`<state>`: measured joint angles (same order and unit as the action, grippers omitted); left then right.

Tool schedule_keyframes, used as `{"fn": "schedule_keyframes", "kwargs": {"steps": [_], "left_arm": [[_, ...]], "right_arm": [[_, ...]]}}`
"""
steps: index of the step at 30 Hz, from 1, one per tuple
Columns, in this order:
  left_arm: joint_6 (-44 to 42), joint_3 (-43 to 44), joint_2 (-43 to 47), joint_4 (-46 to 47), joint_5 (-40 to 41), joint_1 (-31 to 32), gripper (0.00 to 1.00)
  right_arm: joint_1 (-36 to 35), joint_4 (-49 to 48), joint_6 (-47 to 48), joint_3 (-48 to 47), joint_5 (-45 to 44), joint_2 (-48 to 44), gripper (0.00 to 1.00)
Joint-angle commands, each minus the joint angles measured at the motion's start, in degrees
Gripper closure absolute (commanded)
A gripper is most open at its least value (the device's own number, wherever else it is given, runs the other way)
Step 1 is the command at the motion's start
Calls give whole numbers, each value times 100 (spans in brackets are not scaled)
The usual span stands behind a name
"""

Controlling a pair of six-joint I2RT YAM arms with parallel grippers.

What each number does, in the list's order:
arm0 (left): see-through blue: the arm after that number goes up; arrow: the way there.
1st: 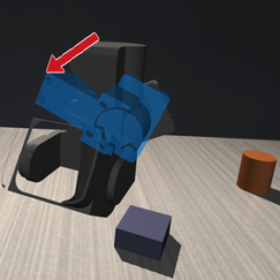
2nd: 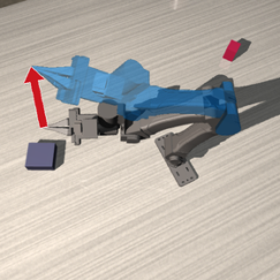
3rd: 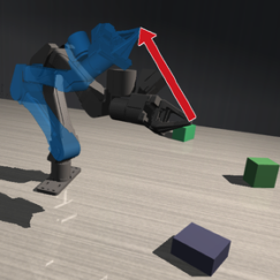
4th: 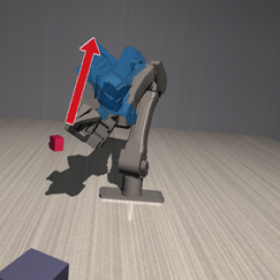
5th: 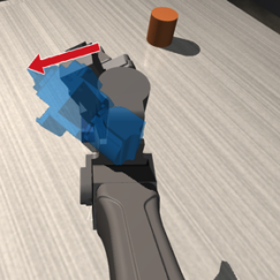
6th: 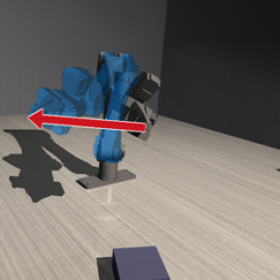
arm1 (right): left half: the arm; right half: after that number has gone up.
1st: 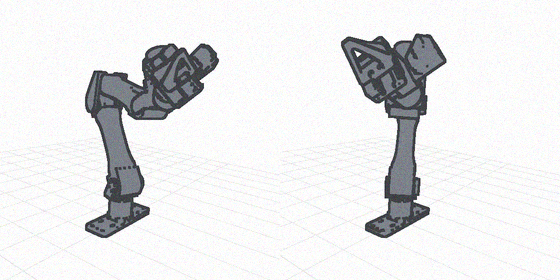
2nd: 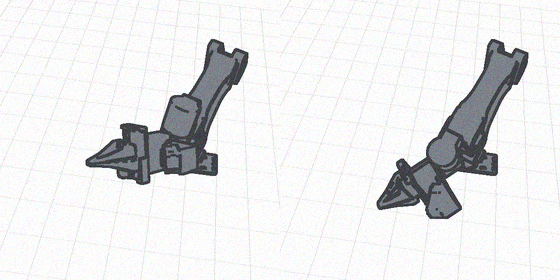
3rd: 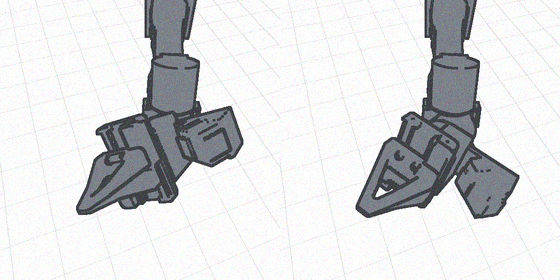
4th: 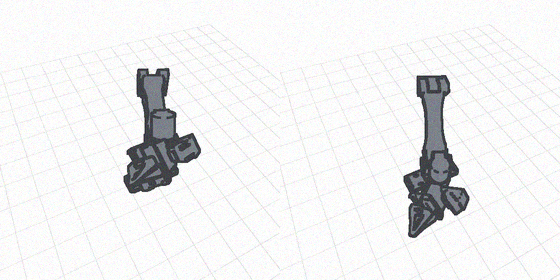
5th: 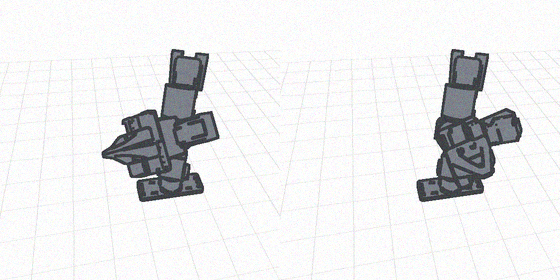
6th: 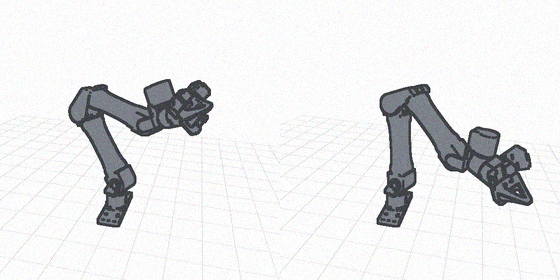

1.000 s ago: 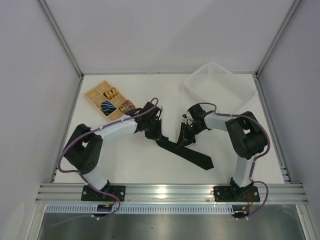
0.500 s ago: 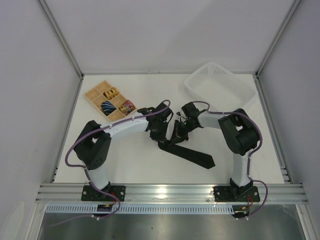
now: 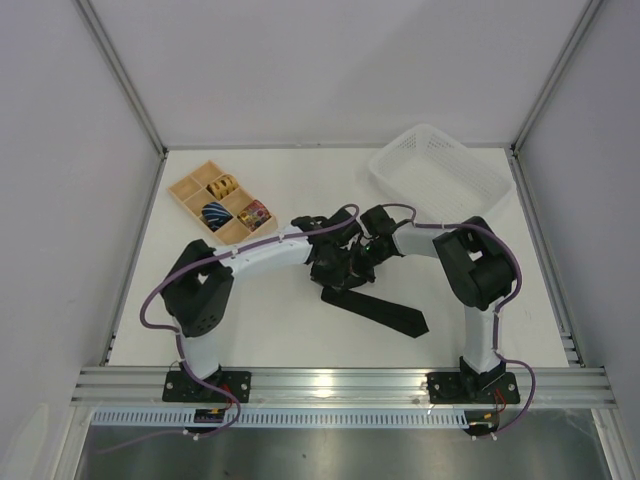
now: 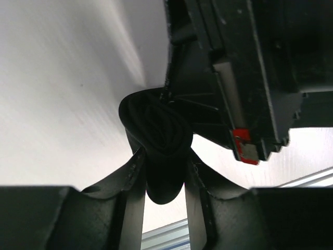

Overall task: Roll the ties
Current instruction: Roll the tie

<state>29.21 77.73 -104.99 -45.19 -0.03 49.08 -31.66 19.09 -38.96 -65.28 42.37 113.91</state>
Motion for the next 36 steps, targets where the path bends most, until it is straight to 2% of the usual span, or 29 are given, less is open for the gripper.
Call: {"fn": "schedule_keyframes", "kwargs": {"steps": [1, 4, 5, 6, 8, 11, 12, 20, 21, 22, 23, 26, 27, 29, 36], "left_arm": [[5, 190, -56, 397, -515, 154, 64], [50, 172, -223, 353, -559, 163, 70], [58, 154, -258, 344, -551, 172, 74], [67, 128, -302, 344, -542, 163, 82], [102, 14, -364, 397, -550, 172, 84], [137, -13, -469, 362, -463, 181, 93], [137, 5, -505, 327, -410, 181, 99], [120, 84, -681, 203, -243, 269, 99], [120, 84, -681, 238, -278, 286, 98], [102, 58, -663, 291, -391, 286, 90], [102, 40, -628, 335, -436, 295, 71], [93, -109, -418, 607, -620, 295, 56], [93, -153, -356, 669, -682, 295, 48], [93, -267, -215, 836, -805, 295, 40], [93, -540, 48, 1117, -1016, 295, 32]], "right_arm": [[-60, -46, -42, -178, 17, 44, 100], [-51, 138, 20, -205, -97, -26, 100], [-51, 217, 90, -222, -202, -53, 100], [-42, 374, 116, -249, -246, -79, 100], [-33, 551, 195, -284, -395, -184, 100], [2, 745, 310, -302, -519, -307, 100], [11, 841, 345, -302, -519, -325, 100], [397, 1228, 714, 32, -712, -904, 100], [450, 1237, 740, 85, -704, -949, 100], [494, 1255, 767, 190, -678, -993, 100], [529, 1237, 828, 225, -651, -1019, 100], [670, 1229, 916, 357, -634, -1116, 100], [739, 1202, 925, 384, -573, -1125, 100], [810, 1054, 890, 428, -309, -1108, 100], [916, 824, 662, 218, 254, -976, 100]]}}
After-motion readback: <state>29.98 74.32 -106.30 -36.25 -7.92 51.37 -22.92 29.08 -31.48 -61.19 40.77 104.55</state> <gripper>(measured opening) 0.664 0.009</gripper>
